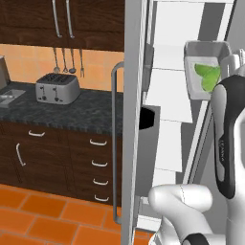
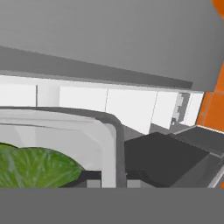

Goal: Take the meat container that has the fish and place it on the second highest rack of the freezer. Then take the vegetable container that has the lemon wedges and place it on the highest rack of the freezer.

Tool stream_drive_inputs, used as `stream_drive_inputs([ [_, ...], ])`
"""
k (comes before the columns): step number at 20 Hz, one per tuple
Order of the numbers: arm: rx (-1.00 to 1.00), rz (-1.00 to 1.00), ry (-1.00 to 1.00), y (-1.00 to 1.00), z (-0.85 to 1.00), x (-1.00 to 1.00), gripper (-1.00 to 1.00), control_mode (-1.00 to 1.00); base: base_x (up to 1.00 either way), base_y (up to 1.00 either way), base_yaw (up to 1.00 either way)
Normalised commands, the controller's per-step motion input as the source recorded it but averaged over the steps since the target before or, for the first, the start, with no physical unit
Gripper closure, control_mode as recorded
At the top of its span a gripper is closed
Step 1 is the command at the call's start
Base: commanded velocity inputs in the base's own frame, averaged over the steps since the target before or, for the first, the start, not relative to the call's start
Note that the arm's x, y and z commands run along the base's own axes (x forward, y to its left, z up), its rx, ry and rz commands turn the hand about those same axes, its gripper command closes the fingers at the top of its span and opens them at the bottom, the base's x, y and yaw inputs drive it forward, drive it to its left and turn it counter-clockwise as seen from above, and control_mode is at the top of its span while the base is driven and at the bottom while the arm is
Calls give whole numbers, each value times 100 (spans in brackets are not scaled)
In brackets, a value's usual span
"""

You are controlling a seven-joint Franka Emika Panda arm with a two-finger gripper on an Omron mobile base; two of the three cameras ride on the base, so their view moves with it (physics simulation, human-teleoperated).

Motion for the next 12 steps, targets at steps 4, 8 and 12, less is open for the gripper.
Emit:
stream_drive_inputs([
  [4,0,-3,0,-7,1,39,100,-100,0,0,0],
  [8,0,0,0,-3,0,58,100,-100,0,0,0],
  [12,0,5,0,-26,0,51,100,-100,0,0,0],
])
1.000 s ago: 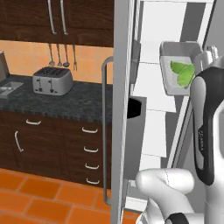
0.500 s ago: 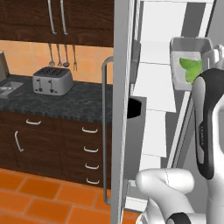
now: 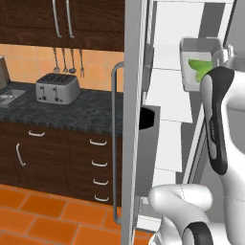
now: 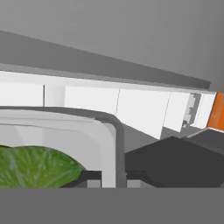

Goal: Take the meat container that has the fish and place it on the second highest rack of the freezer. Then take the vegetable container that has the lemon wedges and place it on the highest rack of the freezer.

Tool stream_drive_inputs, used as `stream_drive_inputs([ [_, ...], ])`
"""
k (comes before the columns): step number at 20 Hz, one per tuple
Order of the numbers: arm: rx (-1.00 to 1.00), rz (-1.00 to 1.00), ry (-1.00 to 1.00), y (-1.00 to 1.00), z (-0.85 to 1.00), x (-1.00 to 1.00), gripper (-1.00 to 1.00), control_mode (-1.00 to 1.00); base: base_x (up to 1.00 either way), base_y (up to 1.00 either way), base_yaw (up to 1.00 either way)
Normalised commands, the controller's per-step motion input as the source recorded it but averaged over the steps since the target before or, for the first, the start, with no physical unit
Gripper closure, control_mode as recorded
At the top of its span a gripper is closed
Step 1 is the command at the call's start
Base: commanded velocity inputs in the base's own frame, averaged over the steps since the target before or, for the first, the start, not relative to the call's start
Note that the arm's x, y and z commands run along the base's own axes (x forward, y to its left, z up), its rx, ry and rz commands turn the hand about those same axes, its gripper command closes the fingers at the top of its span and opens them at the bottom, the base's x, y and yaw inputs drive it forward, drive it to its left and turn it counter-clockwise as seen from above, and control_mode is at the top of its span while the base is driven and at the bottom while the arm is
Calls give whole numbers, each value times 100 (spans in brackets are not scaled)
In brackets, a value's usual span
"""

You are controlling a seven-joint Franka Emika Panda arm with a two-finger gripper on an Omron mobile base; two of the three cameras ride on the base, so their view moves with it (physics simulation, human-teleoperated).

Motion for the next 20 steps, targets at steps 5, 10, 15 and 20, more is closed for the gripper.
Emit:
stream_drive_inputs([
  [5,0,3,3,-8,4,57,100,-100,0,0,0],
  [10,0,1,7,-1,7,62,100,-100,0,0,0],
  [15,0,3,4,-16,6,50,100,-100,0,0,0],
  [20,0,0,4,-9,5,55,100,-100,0,0,0],
])
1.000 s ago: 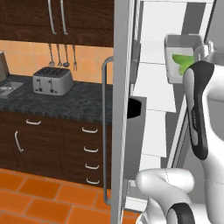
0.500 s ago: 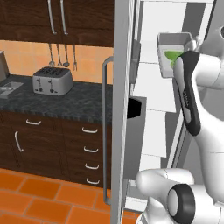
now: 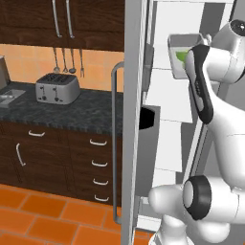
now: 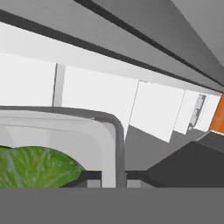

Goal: Take the meat container that has the fish and place it on the second highest rack of the freezer. Then take the vegetable container that has the lemon wedges and place it on the highest rack of the freezer.

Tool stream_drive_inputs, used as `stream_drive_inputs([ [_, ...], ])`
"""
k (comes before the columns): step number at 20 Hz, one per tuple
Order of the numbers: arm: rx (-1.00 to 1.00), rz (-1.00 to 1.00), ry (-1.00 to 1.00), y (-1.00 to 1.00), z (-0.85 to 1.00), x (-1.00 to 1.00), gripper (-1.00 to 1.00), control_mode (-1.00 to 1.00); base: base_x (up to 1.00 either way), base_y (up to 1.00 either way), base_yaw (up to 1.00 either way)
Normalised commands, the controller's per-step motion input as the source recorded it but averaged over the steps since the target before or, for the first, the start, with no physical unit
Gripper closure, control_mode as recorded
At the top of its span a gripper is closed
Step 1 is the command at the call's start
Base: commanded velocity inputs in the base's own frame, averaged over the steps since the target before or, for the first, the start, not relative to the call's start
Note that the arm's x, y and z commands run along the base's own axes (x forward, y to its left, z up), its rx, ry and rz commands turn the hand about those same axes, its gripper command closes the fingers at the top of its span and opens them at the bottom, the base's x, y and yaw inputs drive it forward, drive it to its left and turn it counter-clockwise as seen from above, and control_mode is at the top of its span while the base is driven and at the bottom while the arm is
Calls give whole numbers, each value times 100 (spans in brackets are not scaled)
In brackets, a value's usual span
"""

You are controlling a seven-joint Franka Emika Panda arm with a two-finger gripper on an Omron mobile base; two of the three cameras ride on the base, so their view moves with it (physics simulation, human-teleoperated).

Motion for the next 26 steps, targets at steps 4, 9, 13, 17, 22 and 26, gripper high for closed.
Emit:
stream_drive_inputs([
  [4,0,0,6,-18,2,44,100,-100,0,0,0],
  [9,0,0,6,-21,0,36,100,-100,0,0,0],
  [13,0,0,5,0,0,57,100,-100,0,0,0],
  [17,0,0,5,-7,0,56,100,-100,0,0,0],
  [22,0,-1,1,-4,0,50,100,-100,0,0,0],
  [26,0,-5,4,-6,-11,49,100,-100,0,0,0],
])
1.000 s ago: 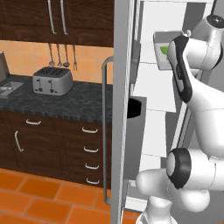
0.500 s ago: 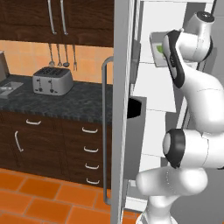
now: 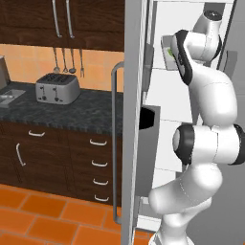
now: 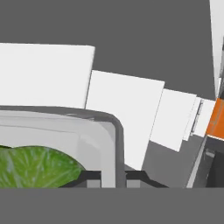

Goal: Take the meat container that has the fish and place it on the second highest rack of the freezer. Then take the vegetable container that has the lemon wedges and place it on the highest rack of the freezer.

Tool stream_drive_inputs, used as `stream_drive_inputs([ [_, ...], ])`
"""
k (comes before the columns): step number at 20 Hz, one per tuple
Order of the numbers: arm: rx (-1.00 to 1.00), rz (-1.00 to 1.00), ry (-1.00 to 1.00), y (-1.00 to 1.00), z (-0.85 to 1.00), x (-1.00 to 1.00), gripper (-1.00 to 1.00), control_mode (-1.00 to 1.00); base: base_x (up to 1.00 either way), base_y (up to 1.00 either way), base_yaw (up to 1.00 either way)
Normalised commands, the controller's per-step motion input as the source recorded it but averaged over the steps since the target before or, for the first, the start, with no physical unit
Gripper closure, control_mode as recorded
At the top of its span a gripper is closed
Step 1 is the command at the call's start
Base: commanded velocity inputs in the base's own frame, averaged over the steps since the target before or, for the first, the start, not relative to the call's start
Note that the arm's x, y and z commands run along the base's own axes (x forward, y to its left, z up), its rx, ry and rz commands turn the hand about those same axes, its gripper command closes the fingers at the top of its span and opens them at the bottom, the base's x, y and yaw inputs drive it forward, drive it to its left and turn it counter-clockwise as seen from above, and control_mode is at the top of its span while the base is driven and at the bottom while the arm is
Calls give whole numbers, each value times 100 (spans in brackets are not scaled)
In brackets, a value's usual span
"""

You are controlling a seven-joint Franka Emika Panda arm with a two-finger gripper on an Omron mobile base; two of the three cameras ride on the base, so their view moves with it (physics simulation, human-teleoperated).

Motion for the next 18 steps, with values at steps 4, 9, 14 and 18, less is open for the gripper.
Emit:
stream_drive_inputs([
  [4,0,-6,1,-12,-16,40,100,-100,0,0,0],
  [9,0,-5,0,-17,-5,39,100,-100,0,0,0],
  [14,0,-1,1,-15,0,50,100,-100,0,0,0],
  [18,0,0,0,-17,0,46,100,-100,0,0,0],
])
